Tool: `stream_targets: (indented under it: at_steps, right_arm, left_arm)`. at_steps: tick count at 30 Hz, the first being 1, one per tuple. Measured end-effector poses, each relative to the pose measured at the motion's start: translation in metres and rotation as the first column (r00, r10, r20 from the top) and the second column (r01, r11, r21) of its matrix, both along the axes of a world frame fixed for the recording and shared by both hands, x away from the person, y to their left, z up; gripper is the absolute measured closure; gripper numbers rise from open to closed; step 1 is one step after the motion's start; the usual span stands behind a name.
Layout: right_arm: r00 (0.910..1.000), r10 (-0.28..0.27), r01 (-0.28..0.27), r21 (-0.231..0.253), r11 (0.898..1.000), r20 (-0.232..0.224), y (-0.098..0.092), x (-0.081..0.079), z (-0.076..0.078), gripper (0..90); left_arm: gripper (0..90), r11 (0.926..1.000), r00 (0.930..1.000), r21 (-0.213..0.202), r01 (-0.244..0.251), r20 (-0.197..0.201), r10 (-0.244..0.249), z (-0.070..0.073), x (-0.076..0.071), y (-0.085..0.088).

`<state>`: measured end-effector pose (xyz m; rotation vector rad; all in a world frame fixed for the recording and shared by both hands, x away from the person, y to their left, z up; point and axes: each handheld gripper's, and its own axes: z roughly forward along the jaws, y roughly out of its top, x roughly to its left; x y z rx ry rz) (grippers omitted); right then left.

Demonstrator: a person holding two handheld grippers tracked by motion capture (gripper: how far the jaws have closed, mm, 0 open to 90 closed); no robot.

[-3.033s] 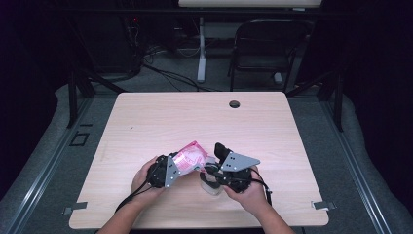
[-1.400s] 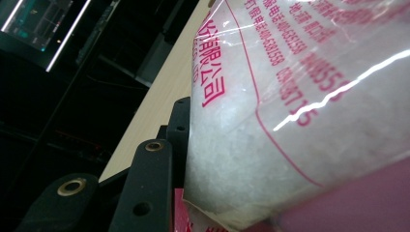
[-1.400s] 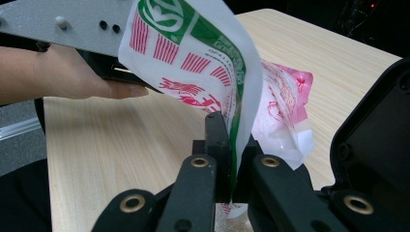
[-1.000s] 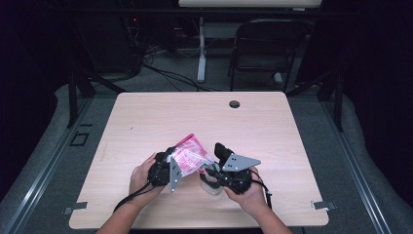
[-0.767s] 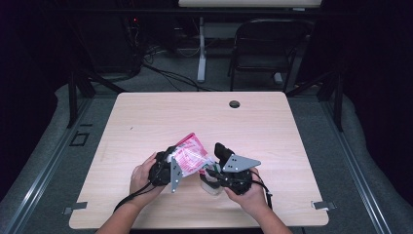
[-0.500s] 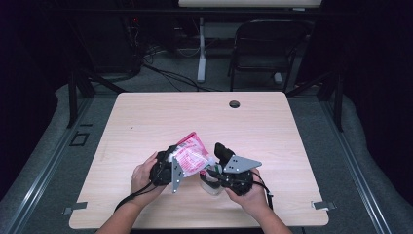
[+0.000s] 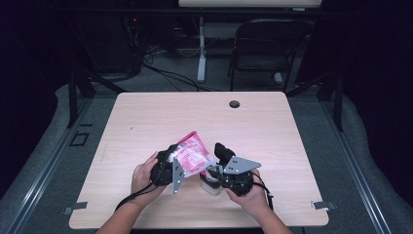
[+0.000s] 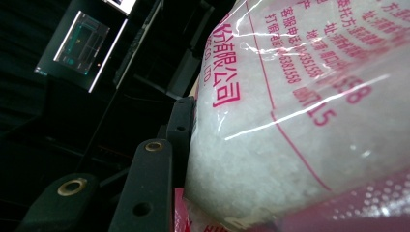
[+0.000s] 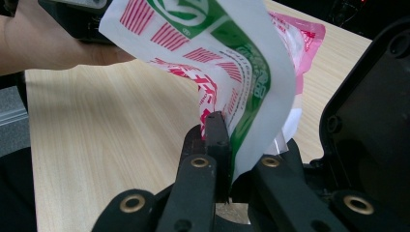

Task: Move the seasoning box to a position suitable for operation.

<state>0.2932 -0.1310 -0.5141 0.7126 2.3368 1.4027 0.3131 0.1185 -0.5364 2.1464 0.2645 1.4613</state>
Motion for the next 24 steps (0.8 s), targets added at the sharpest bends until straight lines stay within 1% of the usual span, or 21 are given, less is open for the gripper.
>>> stream_targets:
  at_steps: [1,2,4,16,19,24]
  right_arm:
    - [1.0,0.0,0.0,0.0,1.0,-0.001,-0.0001,0.0,-0.0001,90.0]
    - [1.0,0.0,0.0,0.001,1.0,-0.001,-0.0002,0.0,-0.0003,90.0]
    - [1.0,-0.001,0.001,0.0,1.0,-0.001,-0.0002,-0.0002,-0.0004,90.0]
    - [1.0,-0.005,0.005,-0.004,1.0,0.001,0.0,0.0001,-0.0015,89.9]
    - [1.0,-0.005,0.005,-0.013,1.0,0.006,0.0,-0.0002,-0.0012,89.9]
    - [1.0,-0.005,0.005,-0.009,1.0,0.006,0.0,-0.0001,-0.0016,89.9]
  left_arm:
    - [66.9,1.0,1.0,0.0,0.0,0.002,0.0,0.0001,-0.0002,-0.0001]
    - [66.9,0.9998,0.9999,0.02,-0.003,0.01,0.003,0.0015,-0.0004,0.0002]
    - [66.8,0.9999,0.9999,0.015,-0.004,0.01,0.004,0.001,-0.0005,0.0001]
    - [66.0,0.9996,0.9995,0.026,-0.014,0.03,0.013,0.0022,-0.003,-0.0016]
    - [66.0,0.9994,0.9993,0.03,-0.014,0.035,0.013,0.0031,-0.0035,-0.0019]
    - [66.1,0.9985,0.9985,0.051,-0.018,0.053,0.016,0.0048,-0.005,-0.0027]
